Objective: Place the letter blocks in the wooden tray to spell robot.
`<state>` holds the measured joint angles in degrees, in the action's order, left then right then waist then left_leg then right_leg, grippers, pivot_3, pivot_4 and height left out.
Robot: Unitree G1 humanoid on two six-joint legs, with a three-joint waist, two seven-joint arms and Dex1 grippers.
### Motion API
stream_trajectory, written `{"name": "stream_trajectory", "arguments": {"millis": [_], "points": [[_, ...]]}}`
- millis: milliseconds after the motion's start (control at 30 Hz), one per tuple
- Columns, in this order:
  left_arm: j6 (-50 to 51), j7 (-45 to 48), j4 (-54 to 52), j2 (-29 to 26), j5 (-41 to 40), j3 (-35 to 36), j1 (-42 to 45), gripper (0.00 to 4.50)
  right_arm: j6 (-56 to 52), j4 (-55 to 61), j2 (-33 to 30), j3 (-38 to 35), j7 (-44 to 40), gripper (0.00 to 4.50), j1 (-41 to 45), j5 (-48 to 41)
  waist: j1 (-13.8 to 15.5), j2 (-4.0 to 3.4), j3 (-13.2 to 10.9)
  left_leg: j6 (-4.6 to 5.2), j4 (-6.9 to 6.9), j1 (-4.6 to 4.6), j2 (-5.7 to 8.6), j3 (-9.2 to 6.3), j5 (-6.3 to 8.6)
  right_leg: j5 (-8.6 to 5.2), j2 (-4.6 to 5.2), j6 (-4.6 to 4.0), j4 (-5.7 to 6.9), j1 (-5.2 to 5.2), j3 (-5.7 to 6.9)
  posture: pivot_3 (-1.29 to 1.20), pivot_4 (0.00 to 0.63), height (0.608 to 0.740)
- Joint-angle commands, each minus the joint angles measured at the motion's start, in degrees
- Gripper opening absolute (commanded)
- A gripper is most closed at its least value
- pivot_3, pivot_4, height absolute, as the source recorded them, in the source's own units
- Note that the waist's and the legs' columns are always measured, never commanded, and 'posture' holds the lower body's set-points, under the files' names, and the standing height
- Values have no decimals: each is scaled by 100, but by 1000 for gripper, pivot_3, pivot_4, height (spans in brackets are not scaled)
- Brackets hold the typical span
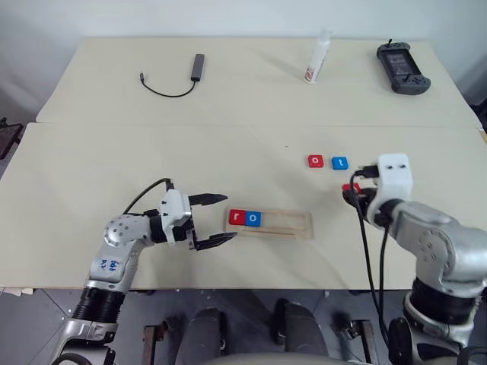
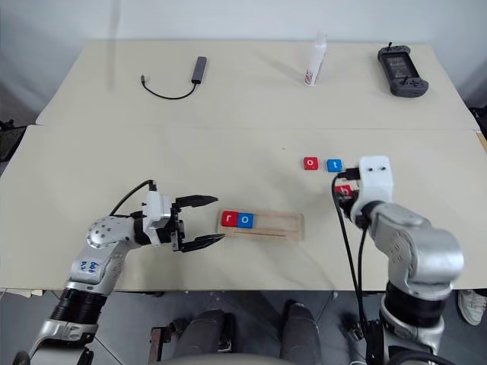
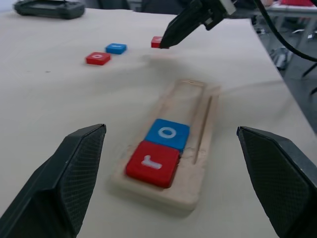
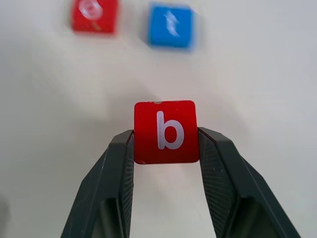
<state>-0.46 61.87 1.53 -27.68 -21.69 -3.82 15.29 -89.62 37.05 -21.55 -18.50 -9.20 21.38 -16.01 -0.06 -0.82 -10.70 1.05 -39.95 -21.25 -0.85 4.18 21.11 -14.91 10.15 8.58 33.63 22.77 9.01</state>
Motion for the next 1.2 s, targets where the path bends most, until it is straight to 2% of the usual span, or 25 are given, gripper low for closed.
{"name": "stream_trajectory", "arguments": {"millis": [33, 267, 367, 433, 567, 633, 700, 767, 800, 967, 1067, 1167, 1200], "points": [[-119, 274, 210, 83, -9, -129, 287, 4500, -288, 1142, 406, -329, 111, 1575, -577, -61, 1, -1, 1, 0, 0, 2, -1, 0, 0, 0, 0, 0, 1, 0, -1, 0, 150, 740], [-181, 458, 404, 111, -19, -134, 476, 4500, -288, 1720, 1074, -176, 456, 1575, -1273, 93, -17, -2, 1, -2, -1, 7, -4, 4, -1, 0, -5, 0, 3, 1, -8, 0, 150, 740], [-197, 470, 391, 112, -23, -105, 483, 4500, -288, 1696, 1140, -140, 477, 2447, -1310, 76, -15, -2, 1, -2, -1, 6, -4, 3, -1, 0, -5, -1, 3, 1, -8, 0, 150, 740], [-192, 453, 336, 91, -22, -84, 439, 4500, -288, 1592, 883, -218, 256, 3060, -1242, -55, -14, -2, 1, -2, -1, 6, -3, 4, -1, 0, -4, -1, 3, 1, -9, 0, 150, 740], [-170, 382, 199, 34, -20, -36, 313, 4500, -264, 1209, -667, -360, -976, 4483, -1088, -737, -4, -2, 0, 4, -5, 3, 1, 2, 2, 0, -2, 0, 0, 1, -11, 0, 150, 740], [-159, 333, 134, 17, -13, -22, 266, 4500, 499, 807, -1706, -212, -1748, 4483, -1237, -894, -1, -2, 0, 6, -3, 3, -1, 1, 3, 0, -1, 0, -2, 0, -9, 0, 150, 740], [-145, 265, 27, -2, -9, 6, 204, 4500, 2837, -106, -2884, 171, -3323, 4483, -1692, -569, 3, 1, -1, 6, 2, 2, -1, -3, 3, 0, -3, 0, -7, -1, -5, 0, 150, 740], [-141, 220, -53, -22, -18, 38, 160, 4500, 4602, -884, -3489, 453, -4295, 4483, -1950, -252, -8, 11, -5, 8, 7, 7, 2, 1, 5, 0, -2, 1, -16, -7, -6, 0, 150, 740], [-128, 193, -122, -34, -52, 70, 130, 4500, 5150, -1329, -3651, 596, -4707, 4483, -1896, -224, -8, 17, -8, 8, 6, 12, 2, 3, 5, 0, -2, 1, -17, -11, -6, 0, 150, 740], [-35, 169, -338, -119, -125, 136, -5, 4500, 6329, -2772, -3812, 1124, -5693, 4483, -1313, -198, -12, 20, -10, 5, -3, 16, -3, 5, 3, 2, -2, 4, -13, -16, -5, 0, 150, 740], [58, 140, -594, -184, -133, 147, -194, 4500, 7172, -3998, -3819, 1776, -6144, 4483, -598, 335, -13, 20, -10, 5, -9, 14, -3, 6, 2, 2, -1, 4, -11, -16, -5, 0, 150, 740], [121, 69, -779, -215, -136, 171, -314, 4500, 7371, -4549, -3721, 2088, -6409, 4483, -182, 501, 14, 19, -11, 5, -11, 13, -4, 3, 2, 2, -1, 4, -11, -16, -3, 0, 150, 740], [136, 47, -824, -233, -133, 193, -354, 4500, 7398, -4599, -3711, 2166, -6479, 4309, -131, 535, 29, 19, -11, 4, -12, 10, -4, -2, 1, 2, -1, 4, -11, -16, 2, 0, 150, 740]]}}
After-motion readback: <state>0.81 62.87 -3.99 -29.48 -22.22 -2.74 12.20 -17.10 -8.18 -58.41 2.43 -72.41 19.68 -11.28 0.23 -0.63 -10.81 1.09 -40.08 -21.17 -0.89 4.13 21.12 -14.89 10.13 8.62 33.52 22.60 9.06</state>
